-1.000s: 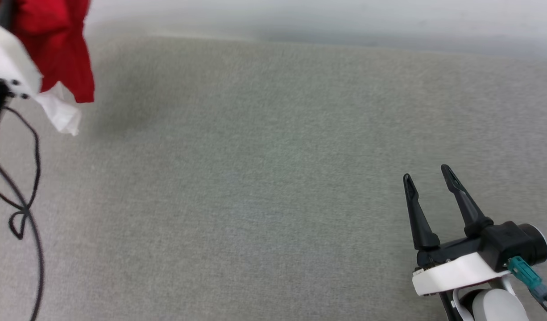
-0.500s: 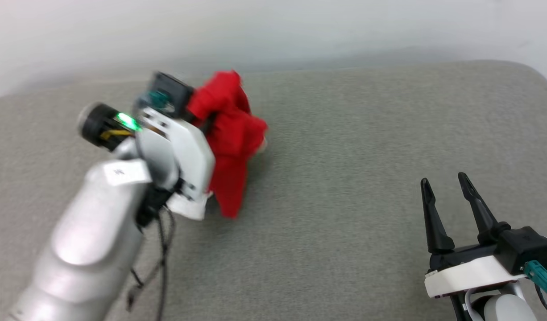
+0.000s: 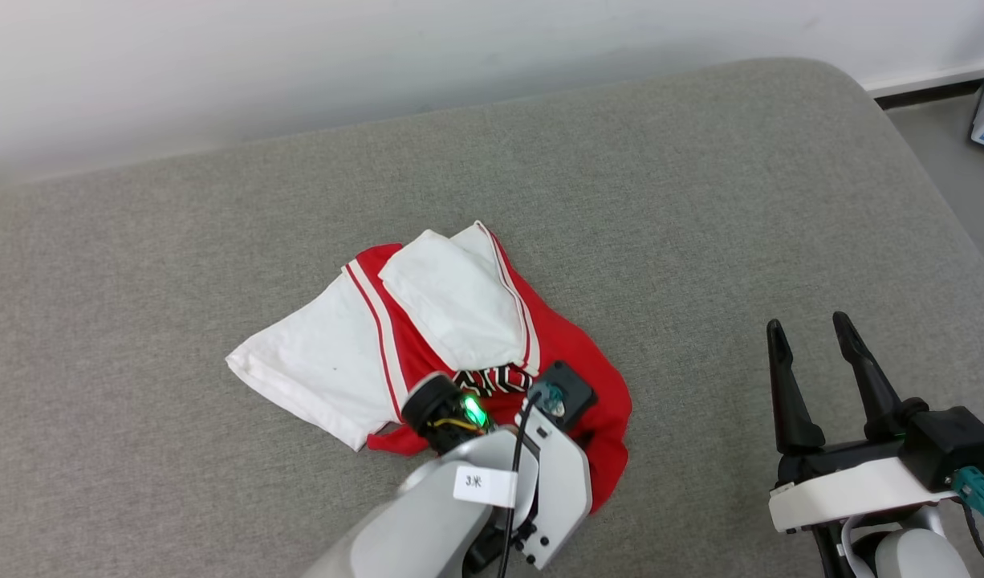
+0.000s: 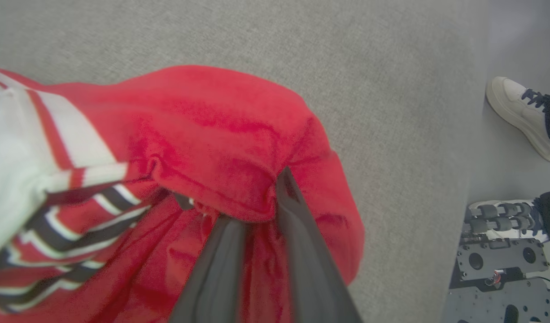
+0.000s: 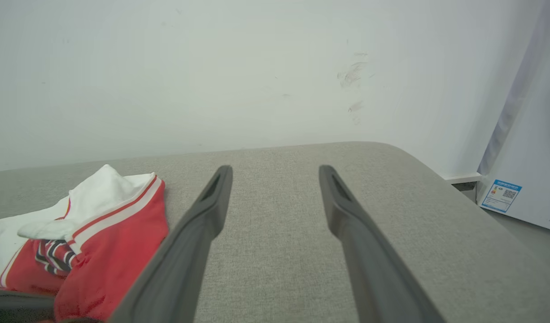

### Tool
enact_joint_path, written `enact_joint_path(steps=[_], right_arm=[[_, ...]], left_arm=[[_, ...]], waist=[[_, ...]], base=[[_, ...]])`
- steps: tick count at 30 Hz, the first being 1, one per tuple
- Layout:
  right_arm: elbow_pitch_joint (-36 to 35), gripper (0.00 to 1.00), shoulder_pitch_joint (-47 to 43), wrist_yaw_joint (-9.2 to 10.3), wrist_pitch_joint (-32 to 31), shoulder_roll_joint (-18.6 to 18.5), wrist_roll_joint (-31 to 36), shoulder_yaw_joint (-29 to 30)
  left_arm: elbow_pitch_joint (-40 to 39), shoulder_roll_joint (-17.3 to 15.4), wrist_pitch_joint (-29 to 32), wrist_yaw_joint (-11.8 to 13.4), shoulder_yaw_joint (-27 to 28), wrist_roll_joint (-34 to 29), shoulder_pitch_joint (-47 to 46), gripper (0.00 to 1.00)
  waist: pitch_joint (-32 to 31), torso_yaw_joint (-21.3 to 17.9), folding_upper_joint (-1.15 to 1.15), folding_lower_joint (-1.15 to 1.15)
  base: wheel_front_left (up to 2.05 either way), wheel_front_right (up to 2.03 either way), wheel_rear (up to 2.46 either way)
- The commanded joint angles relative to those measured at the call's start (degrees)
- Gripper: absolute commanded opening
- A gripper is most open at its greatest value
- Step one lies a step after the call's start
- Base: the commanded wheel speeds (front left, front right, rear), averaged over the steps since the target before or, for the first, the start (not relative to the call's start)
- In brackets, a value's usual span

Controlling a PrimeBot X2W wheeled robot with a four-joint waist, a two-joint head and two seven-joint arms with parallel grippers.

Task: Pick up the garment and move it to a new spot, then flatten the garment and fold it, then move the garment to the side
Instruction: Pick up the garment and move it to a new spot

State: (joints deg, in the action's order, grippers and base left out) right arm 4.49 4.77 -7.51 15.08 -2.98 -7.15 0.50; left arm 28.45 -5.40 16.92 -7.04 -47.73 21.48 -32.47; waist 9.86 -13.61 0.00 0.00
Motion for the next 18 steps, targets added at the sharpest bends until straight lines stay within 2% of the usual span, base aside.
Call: enact_joint_path(steps=[1, 6, 12, 18], right_arm=[[0.2, 1.0, 0.7, 0.04, 0.1, 0.2, -0.3, -0.2], [0.6, 1.0, 0.8, 0.04, 0.1, 0.2, -0.3, -0.2], [1.0, 1.0, -0.2, 0.04, 0.1, 0.2, 0.7, 0.6], [1.6, 1.0, -1.7, 0.04, 0.1, 0.2, 2.2, 2.0]], left_arm=[[1.3, 0.4, -0.8, -0.1, -0.7, 0.3, 0.6, 1.0], [5.0, 1.6, -3.6, -0.3, -2.0, 2.0, 0.7, 1.0], [5.3, 1.9, -8.7, 0.0, -0.7, 3.8, 0.7, 1.0], [1.4, -0.4, -11.9, 1.0, 1.8, 5.5, 1.8, 1.0]], waist=[[0.5, -0.3, 0.0, 0.0], [0.6, 1.4, 0.0, 0.0], [-1.7, 5.9, 0.0, 0.0], [-4.9, 11.2, 0.0, 0.0]], base=[[0.0, 0.0, 0.0], [0.0, 0.0, 0.0], [0.0, 0.0, 0.0], [0.0, 0.0, 0.0]])
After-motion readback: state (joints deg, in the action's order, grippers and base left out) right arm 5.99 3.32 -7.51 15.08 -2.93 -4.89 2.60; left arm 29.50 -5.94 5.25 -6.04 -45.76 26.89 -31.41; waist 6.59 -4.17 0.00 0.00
